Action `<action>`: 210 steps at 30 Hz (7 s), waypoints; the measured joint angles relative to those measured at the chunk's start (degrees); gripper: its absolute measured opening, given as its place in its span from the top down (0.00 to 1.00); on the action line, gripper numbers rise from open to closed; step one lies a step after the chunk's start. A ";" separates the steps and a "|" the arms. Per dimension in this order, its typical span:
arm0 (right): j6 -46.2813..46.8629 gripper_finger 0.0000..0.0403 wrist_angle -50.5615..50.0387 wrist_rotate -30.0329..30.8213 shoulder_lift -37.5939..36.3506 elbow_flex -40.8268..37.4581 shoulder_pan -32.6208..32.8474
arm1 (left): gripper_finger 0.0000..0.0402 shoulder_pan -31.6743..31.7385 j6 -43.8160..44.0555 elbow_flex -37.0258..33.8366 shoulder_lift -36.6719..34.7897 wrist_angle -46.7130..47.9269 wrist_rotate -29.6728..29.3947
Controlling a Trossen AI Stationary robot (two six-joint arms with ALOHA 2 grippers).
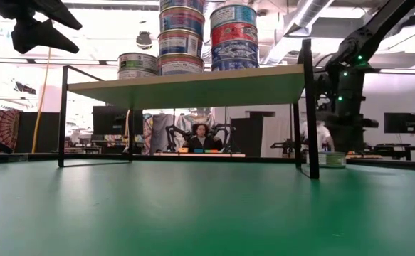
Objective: Stack canned seafood by type on shelf
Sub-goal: Move the green tuna can to the middle right of the table, then adjust the shelf on the table, then stack the green tuna can on top of the colored tuna cans
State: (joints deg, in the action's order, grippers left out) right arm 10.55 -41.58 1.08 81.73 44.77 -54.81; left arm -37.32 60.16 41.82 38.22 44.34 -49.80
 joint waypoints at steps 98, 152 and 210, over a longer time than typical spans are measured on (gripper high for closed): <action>31.43 0.70 21.16 4.43 -8.39 -6.72 32.38 | 0.43 -5.73 -15.89 3.56 12.36 -10.34 2.67; 19.12 0.76 11.04 2.59 -19.98 3.02 35.32 | 0.43 -5.71 -14.84 3.52 7.82 -7.75 -2.97; 27.87 0.76 -8.53 -1.87 -17.82 -2.76 30.25 | 0.43 -5.71 -19.91 3.52 12.64 -15.70 -0.70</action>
State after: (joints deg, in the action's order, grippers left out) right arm 38.42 -50.11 -0.80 63.91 42.01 -24.56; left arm -43.03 40.25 45.34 50.85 28.64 -50.50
